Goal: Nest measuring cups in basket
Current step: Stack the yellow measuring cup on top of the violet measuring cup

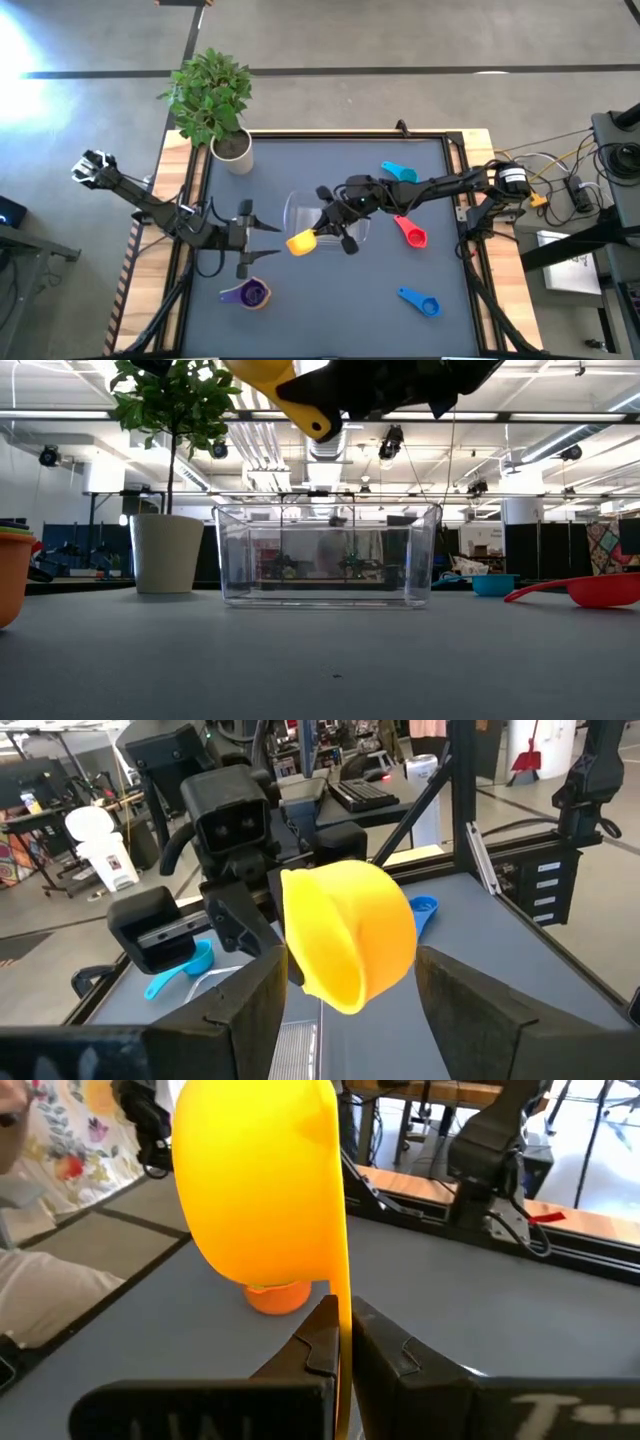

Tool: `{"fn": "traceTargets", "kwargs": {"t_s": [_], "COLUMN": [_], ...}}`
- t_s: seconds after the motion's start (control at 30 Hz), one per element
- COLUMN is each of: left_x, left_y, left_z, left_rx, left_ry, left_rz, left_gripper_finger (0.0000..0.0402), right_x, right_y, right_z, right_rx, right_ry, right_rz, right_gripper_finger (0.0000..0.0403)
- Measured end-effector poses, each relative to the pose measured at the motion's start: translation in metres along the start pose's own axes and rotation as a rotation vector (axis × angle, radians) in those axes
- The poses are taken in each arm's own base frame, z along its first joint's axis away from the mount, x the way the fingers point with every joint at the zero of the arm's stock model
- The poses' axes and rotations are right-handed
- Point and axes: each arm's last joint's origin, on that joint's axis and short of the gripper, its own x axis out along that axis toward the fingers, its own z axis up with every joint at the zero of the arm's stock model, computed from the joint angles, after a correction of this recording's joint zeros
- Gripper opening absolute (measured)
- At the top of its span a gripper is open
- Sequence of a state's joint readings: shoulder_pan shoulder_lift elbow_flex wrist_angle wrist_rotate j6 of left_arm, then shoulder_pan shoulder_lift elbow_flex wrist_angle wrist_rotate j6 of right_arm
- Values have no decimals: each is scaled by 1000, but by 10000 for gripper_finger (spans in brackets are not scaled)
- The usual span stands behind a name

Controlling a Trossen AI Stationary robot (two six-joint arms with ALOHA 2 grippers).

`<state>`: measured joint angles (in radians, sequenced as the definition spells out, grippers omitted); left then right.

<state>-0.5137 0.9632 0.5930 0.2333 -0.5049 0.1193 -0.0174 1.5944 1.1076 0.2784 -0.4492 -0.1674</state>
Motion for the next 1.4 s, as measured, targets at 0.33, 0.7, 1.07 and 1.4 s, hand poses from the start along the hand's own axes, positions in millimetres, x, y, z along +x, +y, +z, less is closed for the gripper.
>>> {"fn": "traceTargets", "kwargs": {"t_s": [0.33,0.7,1.07,1.4], "left_x": [0,1,1,1], "left_y": [0,0,0,-3], "left_z": [0,2,4,5], "left_rx": [-15,-35,-41,-37], "left_ry": [-1,-27,-46,-68], "left_rz": [1,-58,-64,-185], "left_gripper_finger": [204,204,204,175], "right_x": [0,0,13,41], "right_y": [-1,-1,-3,-15], "right_z": [6,15,10,14], "right_rx": [-19,-35,-43,-23], "right_ry": [-41,-77,-140,-143], "right_rz": [-3,-6,-6,74], "right_gripper_finger": [8,8,8,8]}}
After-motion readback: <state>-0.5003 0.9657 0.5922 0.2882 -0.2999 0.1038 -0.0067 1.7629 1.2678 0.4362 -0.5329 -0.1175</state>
